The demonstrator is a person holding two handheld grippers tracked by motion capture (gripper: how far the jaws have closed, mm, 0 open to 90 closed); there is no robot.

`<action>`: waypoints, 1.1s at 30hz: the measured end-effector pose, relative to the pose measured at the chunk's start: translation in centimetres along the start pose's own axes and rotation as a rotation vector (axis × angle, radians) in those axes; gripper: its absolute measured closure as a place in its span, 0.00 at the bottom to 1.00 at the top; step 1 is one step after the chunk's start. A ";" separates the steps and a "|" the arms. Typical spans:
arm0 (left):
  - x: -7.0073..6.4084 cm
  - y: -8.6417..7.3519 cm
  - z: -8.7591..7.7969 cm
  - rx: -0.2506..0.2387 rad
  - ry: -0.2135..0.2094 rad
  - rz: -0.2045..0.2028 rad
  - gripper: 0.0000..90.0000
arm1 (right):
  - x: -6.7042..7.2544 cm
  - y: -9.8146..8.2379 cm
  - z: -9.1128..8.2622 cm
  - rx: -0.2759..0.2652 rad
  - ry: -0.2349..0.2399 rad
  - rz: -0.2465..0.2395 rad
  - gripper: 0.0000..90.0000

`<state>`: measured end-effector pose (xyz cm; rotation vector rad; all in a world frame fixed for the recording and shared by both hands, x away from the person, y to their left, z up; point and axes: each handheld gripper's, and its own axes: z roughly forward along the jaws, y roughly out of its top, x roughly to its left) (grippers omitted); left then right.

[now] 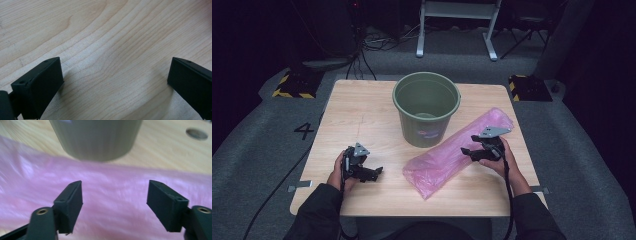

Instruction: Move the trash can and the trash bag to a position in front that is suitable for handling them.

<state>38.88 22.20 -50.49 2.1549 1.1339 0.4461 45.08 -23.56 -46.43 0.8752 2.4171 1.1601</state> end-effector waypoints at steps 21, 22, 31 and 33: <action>-1.1 0.6 0.2 0.004 -0.019 0.033 0.06 | 0.1 -1.5 3.4 0.105 0.004 -0.003 0.35; -1.1 0.7 0.1 0.000 -0.015 0.039 0.09 | 0.1 -1.6 3.4 0.101 0.005 0.004 0.34; -2.2 1.7 0.1 0.013 0.021 0.087 0.17 | 0.6 -1.5 3.7 0.087 0.014 0.007 0.33; -2.1 2.1 0.1 -0.001 0.003 0.084 0.18 | 0.8 -1.5 3.8 0.085 0.015 0.007 0.33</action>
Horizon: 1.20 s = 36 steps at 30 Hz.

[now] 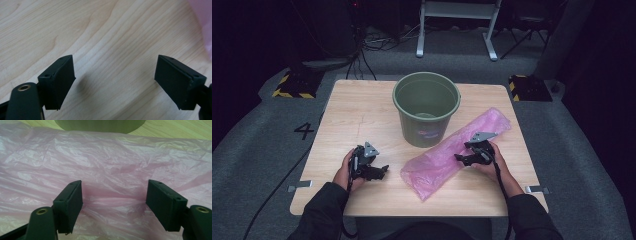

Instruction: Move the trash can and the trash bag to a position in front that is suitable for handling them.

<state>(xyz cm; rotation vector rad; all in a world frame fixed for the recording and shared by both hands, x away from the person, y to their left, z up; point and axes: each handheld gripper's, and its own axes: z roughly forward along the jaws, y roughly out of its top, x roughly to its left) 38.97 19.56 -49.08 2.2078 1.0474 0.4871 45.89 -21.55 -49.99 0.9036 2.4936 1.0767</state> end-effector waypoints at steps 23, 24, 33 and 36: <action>-3.6 5.8 0.4 -0.150 -0.220 0.057 0.20 | 0.1 -0.1 0.0 -0.013 -0.003 0.005 0.33; -3.9 5.8 0.6 -0.141 -0.231 0.054 0.20 | 0.1 -0.1 0.0 -0.013 -0.003 0.004 0.33; -5.2 4.8 2.4 -0.066 -0.265 0.096 0.26 | 0.1 -0.2 0.0 -0.013 -0.003 0.005 0.33; -5.8 4.4 3.0 -0.031 -0.282 0.129 0.31 | 0.1 -0.2 0.0 -0.012 -0.002 0.003 0.33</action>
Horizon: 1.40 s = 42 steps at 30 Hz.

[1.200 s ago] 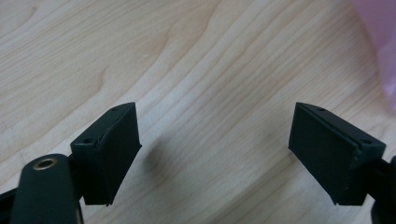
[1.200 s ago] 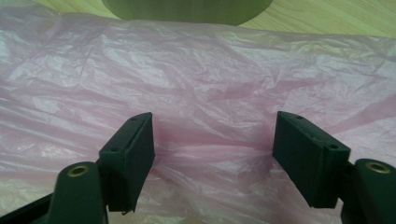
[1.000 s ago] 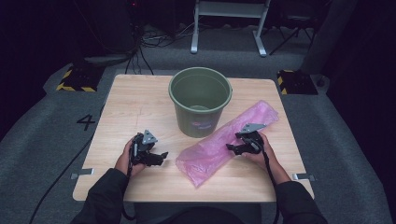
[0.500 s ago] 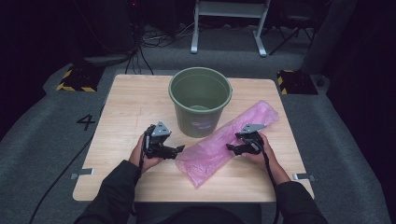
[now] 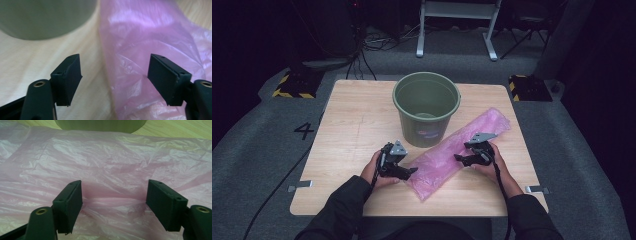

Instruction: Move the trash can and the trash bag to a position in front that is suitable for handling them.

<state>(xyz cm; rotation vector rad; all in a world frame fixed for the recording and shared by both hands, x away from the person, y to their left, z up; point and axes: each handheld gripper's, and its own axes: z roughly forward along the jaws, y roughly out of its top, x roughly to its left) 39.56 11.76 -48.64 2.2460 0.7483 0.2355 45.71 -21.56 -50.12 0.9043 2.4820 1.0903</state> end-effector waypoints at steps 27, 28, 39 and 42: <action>3.1 -1.4 0.5 -0.013 -0.001 0.076 0.27 | 3.2 1.8 0.6 -0.057 0.163 -0.166 0.18; 3.5 -1.5 0.5 -0.019 -0.004 0.075 0.27 | 3.1 1.8 0.7 -0.057 0.153 -0.161 0.18; 4.7 -1.6 0.3 -0.038 0.091 0.075 0.27 | 2.7 2.2 1.6 -0.039 0.102 -0.153 0.18; 5.3 -1.5 0.3 -0.035 0.104 0.035 0.27 | 2.3 2.2 1.7 -0.055 0.099 -0.120 0.17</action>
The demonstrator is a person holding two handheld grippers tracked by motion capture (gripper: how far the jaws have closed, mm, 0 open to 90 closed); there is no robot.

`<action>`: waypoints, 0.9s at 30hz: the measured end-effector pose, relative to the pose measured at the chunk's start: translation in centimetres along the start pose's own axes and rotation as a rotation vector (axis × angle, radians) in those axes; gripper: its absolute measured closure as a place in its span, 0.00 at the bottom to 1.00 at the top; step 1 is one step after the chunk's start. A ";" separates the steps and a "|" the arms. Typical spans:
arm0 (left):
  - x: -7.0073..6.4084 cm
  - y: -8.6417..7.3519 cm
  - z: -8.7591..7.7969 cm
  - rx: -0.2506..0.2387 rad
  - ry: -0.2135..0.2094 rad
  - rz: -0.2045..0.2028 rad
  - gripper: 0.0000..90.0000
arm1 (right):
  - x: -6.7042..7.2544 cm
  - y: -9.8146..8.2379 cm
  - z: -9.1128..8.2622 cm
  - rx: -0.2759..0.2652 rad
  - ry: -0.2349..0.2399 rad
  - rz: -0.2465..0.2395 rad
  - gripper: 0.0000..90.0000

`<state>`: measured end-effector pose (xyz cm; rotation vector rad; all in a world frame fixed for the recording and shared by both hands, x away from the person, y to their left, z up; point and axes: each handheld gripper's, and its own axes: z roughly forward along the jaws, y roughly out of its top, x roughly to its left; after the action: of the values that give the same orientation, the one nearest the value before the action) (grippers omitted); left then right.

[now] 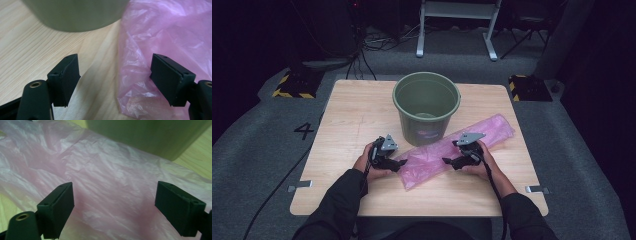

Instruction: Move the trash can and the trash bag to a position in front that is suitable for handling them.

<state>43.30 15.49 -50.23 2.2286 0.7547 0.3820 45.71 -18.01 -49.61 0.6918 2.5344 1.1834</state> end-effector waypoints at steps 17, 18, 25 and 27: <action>0.9 0.1 0.2 0.015 0.031 -0.065 0.25 | -0.5 -0.2 0.6 0.071 -0.025 0.063 0.24; 1.0 0.1 0.2 0.012 0.034 -0.068 0.25 | -0.5 -0.3 0.6 0.066 -0.024 0.067 0.27; 1.2 0.0 0.1 0.013 0.034 -0.081 0.25 | -0.6 -0.8 -0.2 0.049 -0.014 0.057 0.41; 1.3 -0.1 0.0 0.017 0.031 -0.078 0.25 | -0.6 -0.8 -0.3 0.050 -0.013 0.058 0.42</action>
<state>44.33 16.36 -50.24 2.2060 0.8610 0.3735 45.82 -19.00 -50.04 0.7866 2.5579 1.1330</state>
